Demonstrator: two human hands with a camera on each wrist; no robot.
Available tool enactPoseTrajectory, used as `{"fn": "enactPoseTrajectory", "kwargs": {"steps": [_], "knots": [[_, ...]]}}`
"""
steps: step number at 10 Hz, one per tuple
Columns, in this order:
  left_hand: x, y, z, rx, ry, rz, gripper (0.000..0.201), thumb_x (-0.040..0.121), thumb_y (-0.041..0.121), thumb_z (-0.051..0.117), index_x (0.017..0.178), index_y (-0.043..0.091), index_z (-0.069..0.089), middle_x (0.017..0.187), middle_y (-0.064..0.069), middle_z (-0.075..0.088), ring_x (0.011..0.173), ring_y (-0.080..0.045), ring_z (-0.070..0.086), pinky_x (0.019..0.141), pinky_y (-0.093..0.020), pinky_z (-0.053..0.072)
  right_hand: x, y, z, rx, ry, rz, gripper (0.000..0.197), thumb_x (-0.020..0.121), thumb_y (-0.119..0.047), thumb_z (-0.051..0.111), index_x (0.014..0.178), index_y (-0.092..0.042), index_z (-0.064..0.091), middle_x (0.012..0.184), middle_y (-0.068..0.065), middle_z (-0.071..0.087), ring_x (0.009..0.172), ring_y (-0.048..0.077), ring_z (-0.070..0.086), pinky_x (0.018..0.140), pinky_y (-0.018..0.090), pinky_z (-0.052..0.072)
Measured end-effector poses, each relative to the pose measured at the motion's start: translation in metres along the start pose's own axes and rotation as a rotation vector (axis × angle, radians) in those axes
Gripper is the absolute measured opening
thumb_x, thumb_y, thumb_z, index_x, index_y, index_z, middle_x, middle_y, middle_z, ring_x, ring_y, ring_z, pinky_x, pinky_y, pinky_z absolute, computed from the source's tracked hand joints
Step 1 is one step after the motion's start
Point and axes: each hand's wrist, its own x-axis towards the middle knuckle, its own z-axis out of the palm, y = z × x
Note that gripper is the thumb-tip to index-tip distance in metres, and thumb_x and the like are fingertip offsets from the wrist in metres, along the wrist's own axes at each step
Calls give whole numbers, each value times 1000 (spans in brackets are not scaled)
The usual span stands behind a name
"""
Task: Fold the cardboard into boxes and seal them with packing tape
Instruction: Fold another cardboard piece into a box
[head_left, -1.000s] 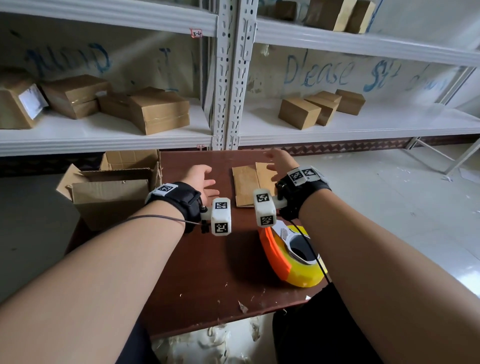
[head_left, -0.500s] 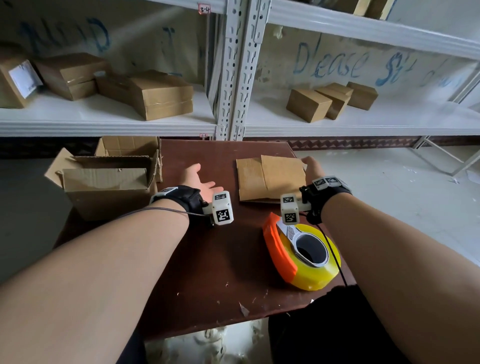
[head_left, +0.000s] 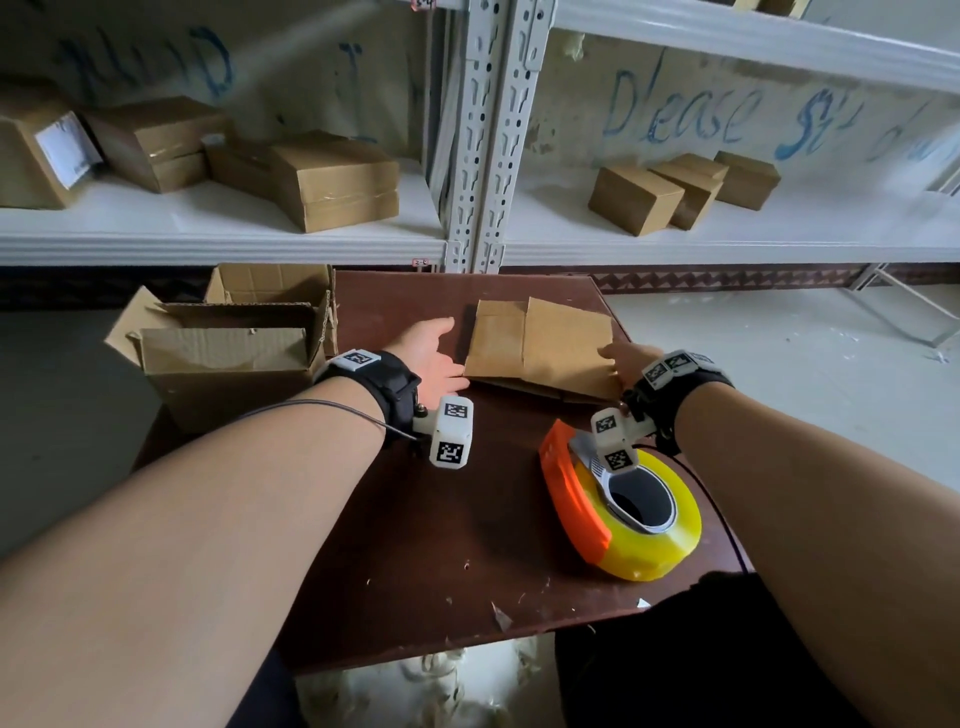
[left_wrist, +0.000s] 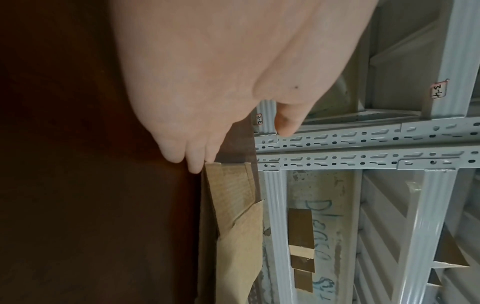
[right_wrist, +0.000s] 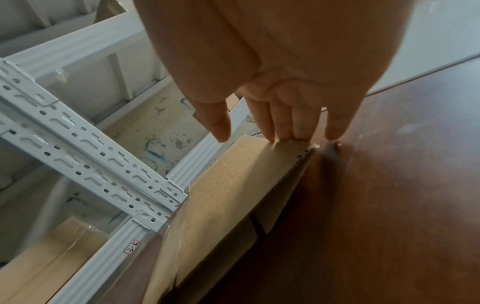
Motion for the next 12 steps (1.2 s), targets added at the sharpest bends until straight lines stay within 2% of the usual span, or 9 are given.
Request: {"fn": "enactPoseTrajectory", "kwargs": {"steps": [1, 2, 3, 4, 6, 8, 9, 10, 12], "knots": [[-1, -2, 1, 42, 7, 0, 82, 106, 50, 38, 162, 0, 4, 168, -16, 22, 156, -29, 24, 124, -45, 18, -15, 2, -11, -178, 44, -57, 45, 98, -37, 68, 133, -10, 63, 113, 7, 65, 98, 26, 64, 78, 29, 56], [-5, 0, -2, 82, 50, -1, 78, 106, 46, 41, 162, 0, 11, 167, -19, 26, 154, -34, 27, 122, -47, 24, -34, 1, -15, -249, -10, -116, 47, 103, -19, 62, 147, -7, 50, 132, 13, 56, 93, 21, 54, 55, 14, 44], [-13, 9, -8, 65, 125, 41, 70, 106, 43, 46, 159, 1, 27, 156, -22, 41, 143, -39, 43, 113, -50, 36, -35, -5, -11, -618, 11, -198, 45, 102, -48, 53, 136, -18, 53, 112, 10, 67, 94, 27, 64, 79, 33, 50], [-22, 18, -14, -2, 178, 126, 58, 106, 36, 47, 151, 1, 37, 135, -21, 57, 98, -33, 62, 78, -43, 49, 19, -5, -8, -691, 19, -234, 53, 96, -62, 45, 125, -21, 62, 94, 3, 67, 84, 24, 65, 85, 40, 53], [-55, 35, -13, -114, 182, 243, 43, 106, 33, 46, 137, 4, 51, 101, -12, 63, 107, -30, 62, 113, -46, 37, -43, -37, 1, -318, -106, -265, 38, 104, -25, 58, 141, -14, 58, 133, -3, 59, 124, 29, 60, 81, 28, 51], [-104, 50, -4, -225, 217, 389, 39, 91, 24, 65, 129, 15, 62, 121, -13, 72, 108, -33, 69, 85, -48, 58, -116, -83, 2, -74, -46, -355, 25, 107, -20, 49, 126, -12, 63, 129, 13, 65, 114, 33, 65, 99, 37, 52], [-134, 51, -8, -238, 240, 452, 43, 88, 20, 68, 130, 11, 64, 125, -17, 69, 113, -35, 68, 78, -51, 61, -141, -79, -1, 295, -119, -345, 43, 95, -14, 61, 137, -4, 61, 139, 15, 64, 123, 32, 66, 95, 42, 60], [-160, 37, -20, -265, 227, 479, 49, 88, 20, 68, 135, 8, 62, 135, -18, 65, 116, -35, 67, 78, -49, 61, -196, -78, -1, 27, -39, -451, 38, 91, -16, 69, 128, -9, 64, 129, 13, 66, 114, 35, 66, 85, 30, 53], [-206, -9, -42, -300, 247, 528, 56, 84, 26, 72, 136, 10, 60, 131, -19, 66, 115, -36, 67, 75, -46, 62, -248, -54, 7, 423, -231, -360, 10, 78, -11, 58, 87, -11, 60, 96, 18, 59, 85, 32, 60, 77, 47, 59]]}}
